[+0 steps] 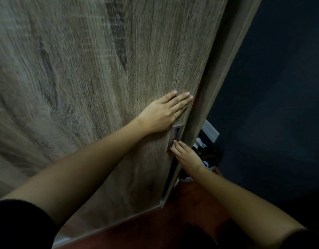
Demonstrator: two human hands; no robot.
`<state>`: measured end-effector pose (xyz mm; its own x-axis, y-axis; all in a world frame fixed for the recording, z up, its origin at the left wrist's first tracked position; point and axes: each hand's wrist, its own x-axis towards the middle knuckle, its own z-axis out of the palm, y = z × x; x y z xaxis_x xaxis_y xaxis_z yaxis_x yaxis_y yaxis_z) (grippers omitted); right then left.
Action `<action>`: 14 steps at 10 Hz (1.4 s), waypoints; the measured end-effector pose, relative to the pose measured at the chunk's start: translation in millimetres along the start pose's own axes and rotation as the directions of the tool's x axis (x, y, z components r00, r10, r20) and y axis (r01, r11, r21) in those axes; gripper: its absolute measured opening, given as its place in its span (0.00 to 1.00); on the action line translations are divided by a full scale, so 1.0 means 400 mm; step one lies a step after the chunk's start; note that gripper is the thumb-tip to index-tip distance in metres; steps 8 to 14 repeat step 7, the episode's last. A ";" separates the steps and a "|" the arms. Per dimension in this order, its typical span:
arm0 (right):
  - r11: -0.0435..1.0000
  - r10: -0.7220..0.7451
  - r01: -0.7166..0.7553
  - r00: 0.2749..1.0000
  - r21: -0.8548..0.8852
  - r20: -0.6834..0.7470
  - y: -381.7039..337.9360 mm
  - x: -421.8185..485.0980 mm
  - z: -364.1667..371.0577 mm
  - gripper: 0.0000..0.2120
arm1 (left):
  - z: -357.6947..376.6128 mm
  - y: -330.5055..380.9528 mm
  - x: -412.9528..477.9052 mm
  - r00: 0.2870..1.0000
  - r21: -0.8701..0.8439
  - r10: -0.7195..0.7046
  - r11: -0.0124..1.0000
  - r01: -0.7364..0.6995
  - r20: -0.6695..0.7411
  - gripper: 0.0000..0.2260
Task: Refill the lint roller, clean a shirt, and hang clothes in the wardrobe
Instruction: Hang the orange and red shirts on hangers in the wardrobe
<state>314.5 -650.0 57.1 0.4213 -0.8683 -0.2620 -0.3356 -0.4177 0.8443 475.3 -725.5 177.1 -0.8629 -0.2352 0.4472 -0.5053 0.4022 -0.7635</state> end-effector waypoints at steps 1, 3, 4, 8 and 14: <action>1.000 -0.013 0.013 1.000 -0.002 -0.014 0.008 -0.009 0.024 0.30 | -0.001 0.012 0.024 1.000 -0.016 -0.010 1.000 0.010 -0.005 0.24; 0.999 -0.010 0.012 0.999 0.049 -0.049 0.049 -0.029 0.072 0.28 | -0.002 0.039 0.079 0.999 -0.061 -0.008 0.998 0.011 0.043 0.25; 0.996 -0.060 0.065 0.995 0.064 -0.079 0.074 -0.037 0.087 0.28 | -0.010 0.042 0.095 0.999 -0.089 0.000 0.996 0.003 0.032 0.24; 0.922 -0.046 0.098 0.988 0.375 -0.144 0.103 -0.084 0.113 0.27 | -0.095 0.026 0.124 0.998 -0.221 -0.056 0.974 0.055 0.002 0.22; 0.922 -0.046 0.098 0.988 0.375 -0.144 0.103 -0.084 0.113 0.27 | -0.095 0.026 0.124 0.998 -0.221 -0.056 0.974 0.055 0.002 0.22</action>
